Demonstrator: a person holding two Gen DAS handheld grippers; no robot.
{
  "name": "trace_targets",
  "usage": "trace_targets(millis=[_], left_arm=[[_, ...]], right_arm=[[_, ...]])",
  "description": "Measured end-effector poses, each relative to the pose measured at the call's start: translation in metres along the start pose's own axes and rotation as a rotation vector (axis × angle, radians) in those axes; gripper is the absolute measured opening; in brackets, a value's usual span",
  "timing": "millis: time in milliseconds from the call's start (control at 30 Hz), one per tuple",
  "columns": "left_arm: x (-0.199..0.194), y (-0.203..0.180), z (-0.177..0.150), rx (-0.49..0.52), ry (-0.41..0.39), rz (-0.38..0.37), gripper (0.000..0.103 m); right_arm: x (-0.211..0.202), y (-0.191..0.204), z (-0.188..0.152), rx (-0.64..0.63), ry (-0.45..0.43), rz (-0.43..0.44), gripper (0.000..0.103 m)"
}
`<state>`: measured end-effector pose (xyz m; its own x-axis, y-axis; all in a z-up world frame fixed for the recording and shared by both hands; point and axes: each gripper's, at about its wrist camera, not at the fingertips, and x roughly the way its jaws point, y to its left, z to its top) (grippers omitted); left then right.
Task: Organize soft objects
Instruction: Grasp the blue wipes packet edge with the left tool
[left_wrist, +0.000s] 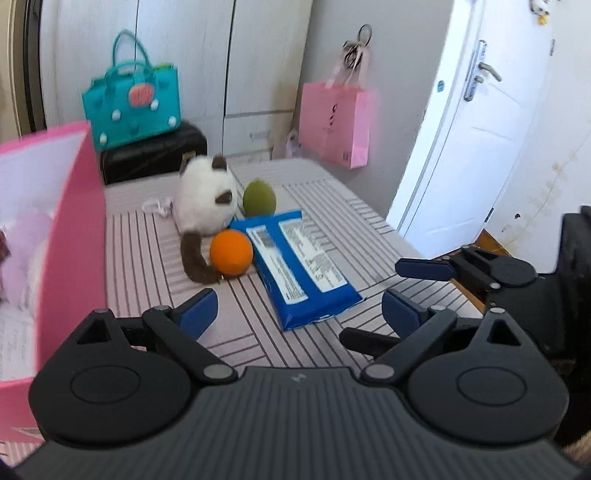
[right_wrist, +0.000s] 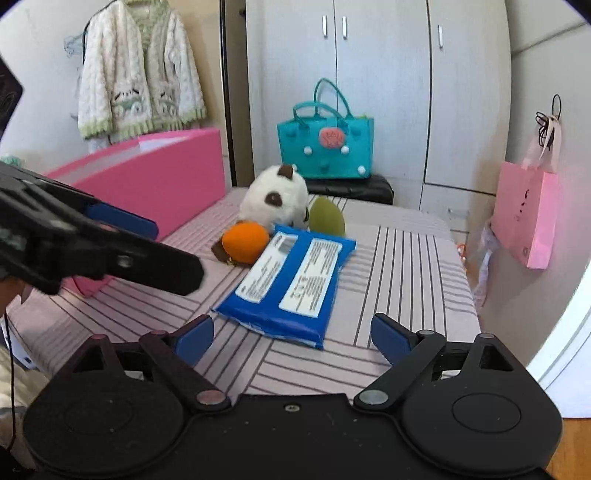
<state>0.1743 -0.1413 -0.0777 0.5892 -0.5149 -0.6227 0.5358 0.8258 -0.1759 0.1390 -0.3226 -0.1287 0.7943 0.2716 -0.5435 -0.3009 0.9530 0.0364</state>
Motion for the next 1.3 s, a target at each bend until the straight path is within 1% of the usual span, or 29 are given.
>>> trace_targets(millis=[100,167,233,300,333,433,467,533,700,800,833,867,900,967,1033,1100,1167,1233,1300], left_arm=[[0.01,0.003,-0.001,-0.02,0.013,-0.017,0.094],[0.014,0.001,-0.001,-0.015,-0.003,-0.015,0.093],[0.019,0.0,0.0,-0.033,-0.019,-0.016,0.093],[0.025,0.0,0.001,-0.063,-0.016,-0.035,0.088],[0.027,0.001,0.001,-0.079,-0.016,-0.038,0.081],[0.036,0.003,0.002,-0.101,-0.015,-0.023,0.08],[0.038,0.004,0.001,-0.103,-0.021,-0.017,0.075],[0.043,0.006,0.001,-0.108,-0.018,-0.009,0.071],[0.053,0.011,0.0,-0.149,0.007,-0.022,0.069],[0.059,0.011,-0.003,-0.158,0.026,-0.029,0.068],[0.061,0.012,-0.004,-0.179,0.044,-0.051,0.063],[0.062,0.012,-0.005,-0.195,0.054,-0.077,0.062],[0.061,0.011,-0.006,-0.2,0.054,-0.085,0.06],[0.058,0.007,-0.008,-0.186,0.06,-0.081,0.054],[0.056,0.006,-0.01,-0.19,0.075,-0.114,0.054],[0.052,0.005,-0.013,-0.198,0.093,-0.143,0.05],[0.048,0.002,-0.015,-0.193,0.109,-0.158,0.043],[0.049,-0.003,-0.016,-0.159,0.124,-0.136,0.038],[0.051,-0.004,-0.015,-0.146,0.122,-0.113,0.037]], right_arm=[[0.004,0.0,-0.001,-0.008,0.016,0.016,0.094],[0.01,0.002,-0.001,-0.015,0.021,0.005,0.094],[0.015,0.001,-0.001,-0.014,0.029,0.01,0.094],[0.02,0.002,0.001,-0.009,0.034,0.019,0.094],[0.022,0.002,0.002,-0.009,0.036,0.024,0.094],[0.03,0.004,0.004,-0.03,0.049,0.038,0.094],[0.033,0.004,0.006,-0.04,0.058,0.042,0.094],[0.037,0.003,0.008,-0.045,0.065,0.042,0.094],[0.048,-0.002,0.007,-0.01,0.075,0.057,0.094],[0.043,0.002,0.005,-0.021,0.061,0.069,0.094],[0.039,0.003,0.003,-0.021,0.05,0.083,0.094],[0.035,0.004,0.001,-0.021,0.044,0.102,0.094],[0.032,0.005,-0.001,-0.022,0.045,0.112,0.094],[0.025,0.009,-0.004,-0.039,0.046,0.103,0.094],[0.02,0.009,-0.006,-0.037,0.054,0.104,0.095],[0.014,0.007,-0.007,-0.031,0.062,0.109,0.095],[0.009,0.004,-0.009,-0.019,0.068,0.111,0.095],[0.008,0.002,-0.008,-0.001,0.068,0.098,0.095],[0.01,0.003,-0.007,-0.016,0.064,0.086,0.095]])
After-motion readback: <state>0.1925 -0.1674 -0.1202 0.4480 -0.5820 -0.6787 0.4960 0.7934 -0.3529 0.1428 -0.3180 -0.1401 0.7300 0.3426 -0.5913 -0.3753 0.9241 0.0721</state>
